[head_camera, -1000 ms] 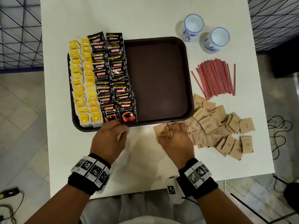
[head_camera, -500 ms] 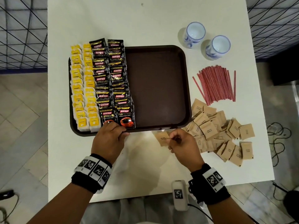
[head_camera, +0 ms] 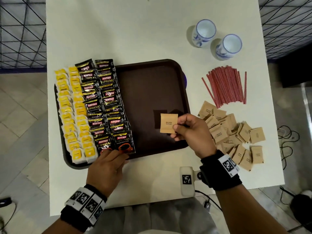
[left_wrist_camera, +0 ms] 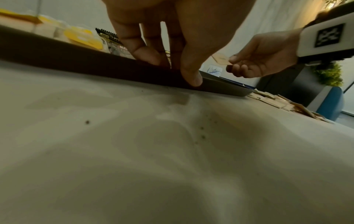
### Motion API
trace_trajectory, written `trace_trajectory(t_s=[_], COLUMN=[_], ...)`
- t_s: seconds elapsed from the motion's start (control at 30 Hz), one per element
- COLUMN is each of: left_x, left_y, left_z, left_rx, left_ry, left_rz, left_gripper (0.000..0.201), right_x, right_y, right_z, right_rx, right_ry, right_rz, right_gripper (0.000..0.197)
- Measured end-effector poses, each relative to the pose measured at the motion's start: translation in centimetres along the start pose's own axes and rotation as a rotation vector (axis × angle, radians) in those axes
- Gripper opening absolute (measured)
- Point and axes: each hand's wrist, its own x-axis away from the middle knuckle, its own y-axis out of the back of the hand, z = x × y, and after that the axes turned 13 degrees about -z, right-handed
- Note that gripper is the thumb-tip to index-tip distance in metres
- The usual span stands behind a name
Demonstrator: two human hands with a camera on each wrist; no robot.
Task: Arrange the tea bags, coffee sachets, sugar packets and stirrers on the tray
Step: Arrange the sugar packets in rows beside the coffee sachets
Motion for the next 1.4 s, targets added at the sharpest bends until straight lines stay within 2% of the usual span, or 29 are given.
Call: trace_trajectory(t_s=[0.17,0.27,0.4,0.53,0.63,0.7,0.8,0.9,1.0,1.1,1.17,1.3,1.4], left_x=[1.6,1.7,0.4,-2.8,-8.3,-12.4,-17.5,-20.8,-22.7,-24.0,-25.0,-26.5,-26.9], left_y=[0.1,0.1,1.5,3.7,3.8,3.4,2.4,1.9,2.1,2.4,2.9,3.6,3.7], left_z=[-0.7,-0.9,-2.5,-4.6,-5.0,-4.9,-4.1,-3.7,-3.5,-3.0,-2.2,-0.5,0.1], left_rx=[0.030,0.041,0.107,0.201,0.192,0.228,0.283,0.279,0.271,0.269,0.262,0.276,0.308], left_ry=[-0.091,-0.060,0.042,0.167,0.191,0.204,0.222,0.222,0.246,0.284,0.286,0.324,0.355], left_rz=[0.056,0.098,0.065,-0.070,-0.092,-0.051,0.094,0.203,0.266,0.330,0.355,0.398,0.417], left_gripper=[0.028,0.033,0.014,0.013,0.015,0.022,0.036,0.019,0.010,0.010,0.010,0.012,0.012], right_x=[-0.5,-1.0,-1.4,-1.3,-1.9,-2.2,-2.4,-2.7,-3.2,-4.2,-4.8,-6.2,-6.7], right_y=[-0.7,-1.3,-1.9,-2.7,-3.0,-3.4,-3.9,-4.3,-3.8,-0.2,2.8,6.1,6.2], right_z=[0.1,0.0,0.0,0.1,0.7,1.3,2.5,3.6,4.2,4.0,3.5,1.5,0.7], right_rx=[0.011,0.034,0.071,0.095,0.118,0.116,0.091,0.067,0.100,0.271,0.448,0.817,0.905], right_ry=[-0.027,-0.029,0.007,0.035,0.075,0.105,0.157,0.204,0.241,0.286,0.298,0.268,0.302], right_rz=[0.008,0.015,0.019,0.040,0.049,0.057,0.065,0.054,-0.008,-0.218,-0.336,-0.356,-0.343], right_gripper=[0.008,0.009,0.018,0.020,0.021,0.023,0.026,0.027,0.015,0.014,0.021,0.044,0.038])
